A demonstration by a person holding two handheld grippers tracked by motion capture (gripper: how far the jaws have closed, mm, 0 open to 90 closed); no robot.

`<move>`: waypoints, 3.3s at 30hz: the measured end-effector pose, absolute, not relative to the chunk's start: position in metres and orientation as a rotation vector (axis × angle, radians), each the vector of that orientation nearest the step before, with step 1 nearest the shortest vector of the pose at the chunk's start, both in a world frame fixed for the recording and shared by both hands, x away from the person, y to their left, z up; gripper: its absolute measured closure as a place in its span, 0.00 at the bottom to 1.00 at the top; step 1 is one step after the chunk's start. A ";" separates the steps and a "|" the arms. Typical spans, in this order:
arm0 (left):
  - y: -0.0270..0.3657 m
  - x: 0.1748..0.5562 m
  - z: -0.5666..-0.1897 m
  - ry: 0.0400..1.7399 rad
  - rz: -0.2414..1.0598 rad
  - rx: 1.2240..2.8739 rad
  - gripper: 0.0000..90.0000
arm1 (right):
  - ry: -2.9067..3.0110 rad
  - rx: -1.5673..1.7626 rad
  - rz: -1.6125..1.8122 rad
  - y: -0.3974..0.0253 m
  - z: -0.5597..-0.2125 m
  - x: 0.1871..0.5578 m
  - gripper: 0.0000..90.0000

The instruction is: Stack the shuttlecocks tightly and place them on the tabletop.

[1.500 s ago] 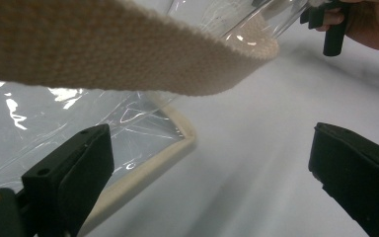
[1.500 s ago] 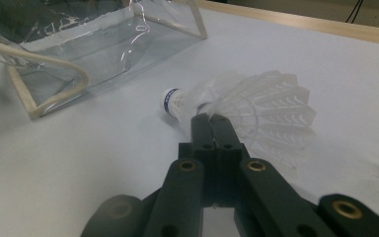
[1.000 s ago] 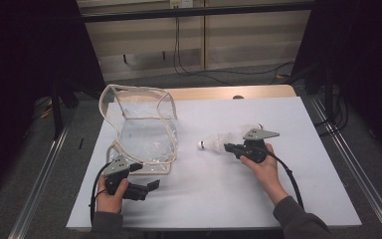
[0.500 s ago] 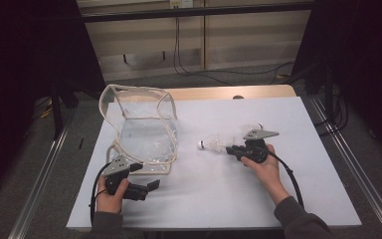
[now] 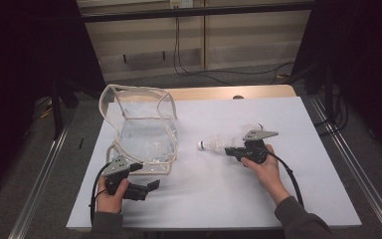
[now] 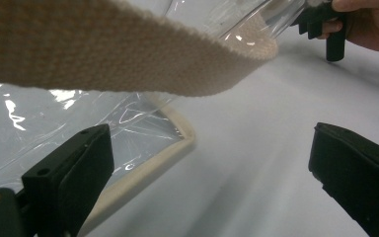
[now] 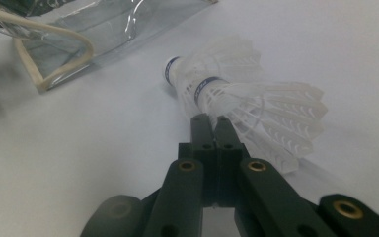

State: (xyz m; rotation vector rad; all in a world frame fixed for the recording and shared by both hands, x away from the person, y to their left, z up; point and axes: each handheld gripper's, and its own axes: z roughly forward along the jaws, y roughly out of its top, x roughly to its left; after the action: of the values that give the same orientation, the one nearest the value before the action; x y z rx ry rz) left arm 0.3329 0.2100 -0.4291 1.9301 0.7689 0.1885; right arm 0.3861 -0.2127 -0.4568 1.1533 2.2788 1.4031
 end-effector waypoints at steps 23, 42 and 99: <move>0.209 0.333 -0.429 0.761 0.190 1.933 0.04 | 2.251 1.101 1.425 -0.209 -0.452 0.388 1.00; 0.210 0.333 -0.429 0.769 0.187 1.927 0.04 | 2.269 1.080 1.411 -0.200 -0.453 0.393 1.00; 0.209 0.333 -0.430 0.760 0.191 1.931 0.04 | 2.238 1.125 1.372 -0.200 -0.457 0.395 0.80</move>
State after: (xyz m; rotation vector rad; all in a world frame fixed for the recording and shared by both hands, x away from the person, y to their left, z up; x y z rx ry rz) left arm 0.3327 0.2088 -0.4296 1.9313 0.7598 0.1909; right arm 0.3947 -0.1996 -0.4575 1.1252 2.2380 1.3722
